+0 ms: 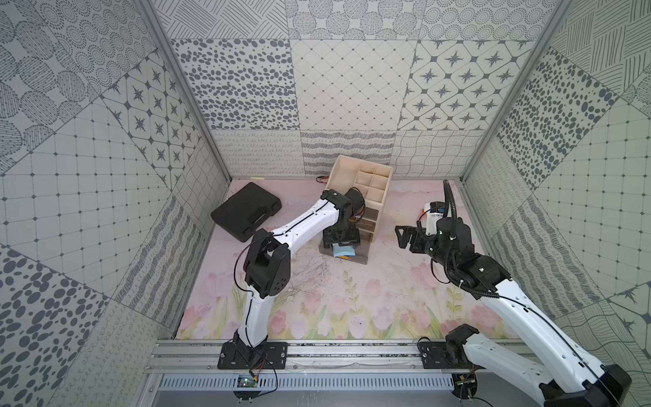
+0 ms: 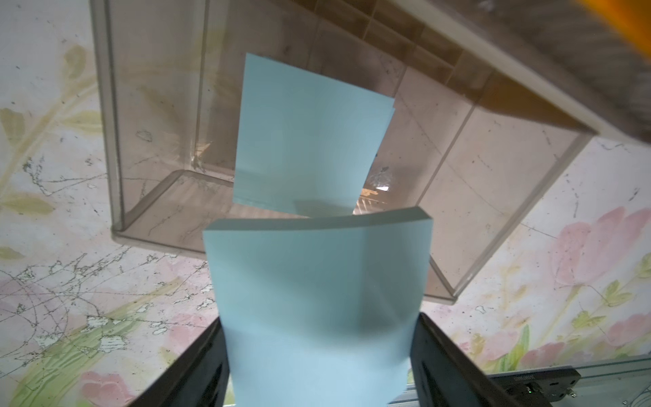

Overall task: Please put the sticky notes in the drawer by color
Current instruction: Place the sticky notes in the drawer.

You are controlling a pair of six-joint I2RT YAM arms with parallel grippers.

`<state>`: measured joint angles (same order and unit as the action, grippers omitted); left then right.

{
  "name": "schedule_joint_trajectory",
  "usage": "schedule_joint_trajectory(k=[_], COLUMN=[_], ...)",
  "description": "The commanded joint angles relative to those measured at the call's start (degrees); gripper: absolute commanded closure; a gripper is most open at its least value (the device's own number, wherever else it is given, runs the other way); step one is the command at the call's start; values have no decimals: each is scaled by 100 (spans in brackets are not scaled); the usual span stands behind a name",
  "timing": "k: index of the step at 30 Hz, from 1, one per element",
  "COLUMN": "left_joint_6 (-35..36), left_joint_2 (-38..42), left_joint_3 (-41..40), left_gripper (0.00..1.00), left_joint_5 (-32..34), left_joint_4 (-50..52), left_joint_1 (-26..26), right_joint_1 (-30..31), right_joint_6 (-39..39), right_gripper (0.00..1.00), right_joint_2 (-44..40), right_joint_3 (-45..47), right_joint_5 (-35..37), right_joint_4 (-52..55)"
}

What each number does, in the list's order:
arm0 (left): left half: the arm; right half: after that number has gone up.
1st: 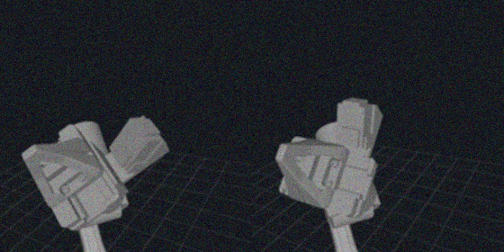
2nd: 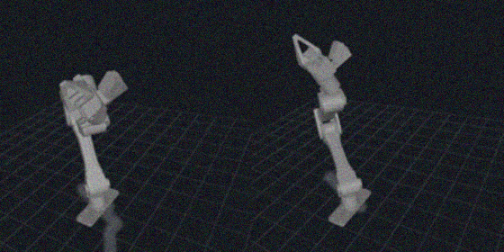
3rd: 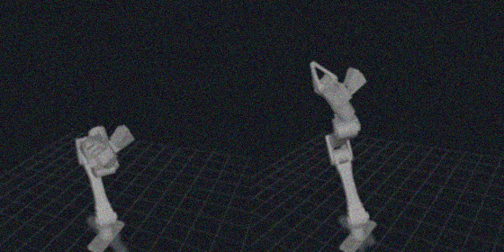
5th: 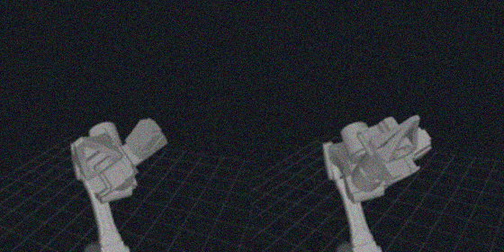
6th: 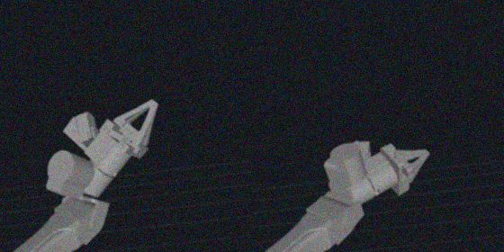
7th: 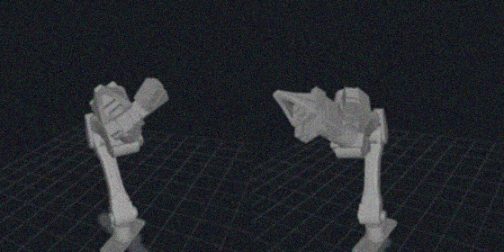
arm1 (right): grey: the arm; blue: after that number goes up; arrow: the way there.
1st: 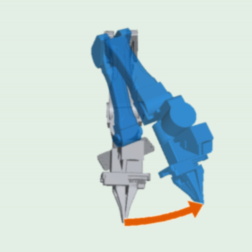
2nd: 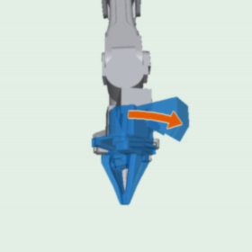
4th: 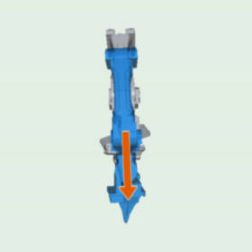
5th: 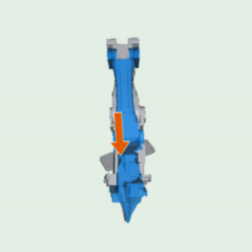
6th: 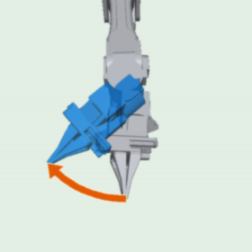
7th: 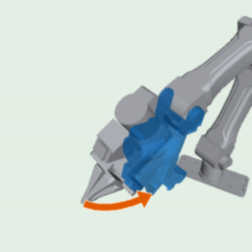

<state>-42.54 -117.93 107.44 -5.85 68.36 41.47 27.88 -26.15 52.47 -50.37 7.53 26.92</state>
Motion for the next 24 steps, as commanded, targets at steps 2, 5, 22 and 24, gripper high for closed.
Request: schedule_joint_trajectory(k=[2, 5, 22, 24], left_joint_6=[213, 151, -301, -409], left_joint_2=[-57, -89, -363, -217], left_joint_3=[73, 135, 459, 241], left_gripper=[20, 20, 21, 13], left_joint_5=[-93, 30, 461, 526], left_joint_4=[201, 204, -300, -493], left_joint_1=[-65, -69, -230, -215], right_joint_1=[-30, -52, -95, -93], right_joint_6=[-8, -56, -184, -218], right_gripper=[1, 1, 1, 1], right_joint_2=[-71, -112, -232, -244], right_joint_3=[148, 224, 386, 409], right_joint_5=[-41, -65, -195, -221], right_joint_4=[-308, -360, -363, -362])
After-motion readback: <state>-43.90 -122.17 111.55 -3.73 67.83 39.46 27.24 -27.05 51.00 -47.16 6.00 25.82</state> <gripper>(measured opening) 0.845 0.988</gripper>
